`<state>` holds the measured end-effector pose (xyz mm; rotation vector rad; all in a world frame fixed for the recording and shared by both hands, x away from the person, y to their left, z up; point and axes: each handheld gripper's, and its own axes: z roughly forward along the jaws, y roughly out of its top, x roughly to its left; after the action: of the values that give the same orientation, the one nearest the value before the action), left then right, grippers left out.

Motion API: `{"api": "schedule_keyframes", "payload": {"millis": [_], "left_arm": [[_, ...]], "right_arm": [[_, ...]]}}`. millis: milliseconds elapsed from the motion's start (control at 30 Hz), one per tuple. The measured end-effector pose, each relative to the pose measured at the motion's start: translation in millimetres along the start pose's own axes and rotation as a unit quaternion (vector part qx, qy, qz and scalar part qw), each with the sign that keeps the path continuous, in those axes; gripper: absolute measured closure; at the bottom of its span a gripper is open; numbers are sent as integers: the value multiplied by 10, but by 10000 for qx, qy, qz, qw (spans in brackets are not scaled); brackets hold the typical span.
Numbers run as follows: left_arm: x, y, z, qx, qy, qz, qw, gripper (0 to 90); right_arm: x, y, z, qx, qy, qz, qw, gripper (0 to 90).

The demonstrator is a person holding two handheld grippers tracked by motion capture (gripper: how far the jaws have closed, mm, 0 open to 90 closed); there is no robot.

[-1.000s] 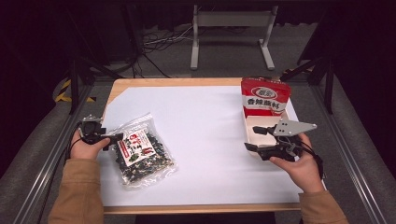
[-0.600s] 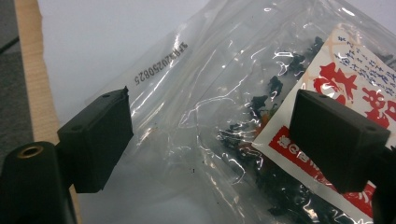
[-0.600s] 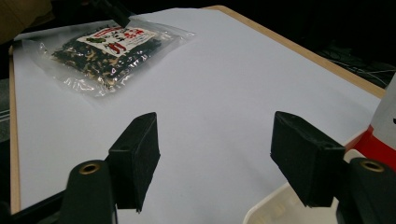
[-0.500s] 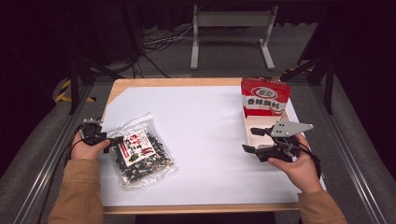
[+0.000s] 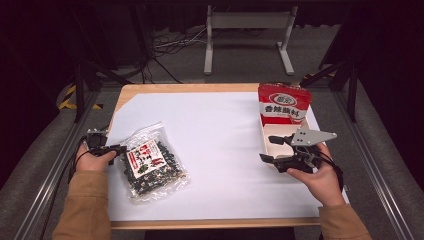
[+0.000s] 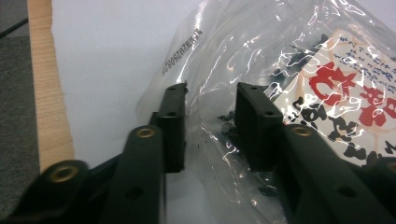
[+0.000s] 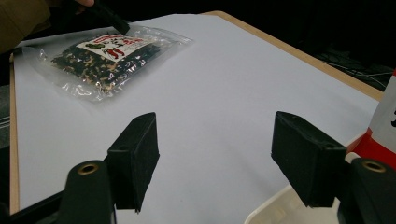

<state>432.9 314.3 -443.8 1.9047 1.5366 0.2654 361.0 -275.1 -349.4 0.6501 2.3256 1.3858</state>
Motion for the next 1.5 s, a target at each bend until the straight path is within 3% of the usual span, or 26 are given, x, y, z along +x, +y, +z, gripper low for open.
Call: {"api": "schedule_keyframes", "payload": {"millis": [33,133,567,633,767,833,967,1067,1233,1267,1400,1433,1500], "left_arm": [[0,0,0,0,0,0,10000,743],[-3,-3,-5,-9,83,6,10000,806],[-32,42,-85,-127,72,123,9998,872],[-65,77,-158,-201,89,248,9995,878],[-117,126,-312,-458,10,313,9985,883],[-186,166,-465,-728,-45,442,9964,884],[-260,195,-579,-960,-85,567,9937,886],[-392,236,-731,-1282,-135,813,9883,888],[-616,278,-931,-1777,-290,1213,9761,890],[-616,278,-931,-1777,-290,1213,9761,891],[-779,293,-1069,-2120,-374,1650,9625,893],[-779,293,-1069,-2120,-374,1650,9625,894],[-829,294,-1103,-2221,-422,1758,9581,895]], "right_arm": [[0,0,0,0,0,0,10000,316],[8,4,8,0,16,-18,10000,316],[5,4,-4,-18,13,-20,10000,319],[4,7,-11,-30,10,-18,10000,320],[-2,15,-31,-54,-8,-24,10000,322],[-3,19,-42,-58,-20,-26,10000,325],[3,19,-31,-32,-8,-89,10000,345],[30,23,8,41,69,-148,9999,373],[61,28,54,45,85,-242,9997,399],[61,28,54,45,85,-242,9997,399],[78,23,87,68,114,-295,9995,412],[80,24,88,70,107,-308,9994,418],[81,24,88,64,105,-318,9994,421]]}}
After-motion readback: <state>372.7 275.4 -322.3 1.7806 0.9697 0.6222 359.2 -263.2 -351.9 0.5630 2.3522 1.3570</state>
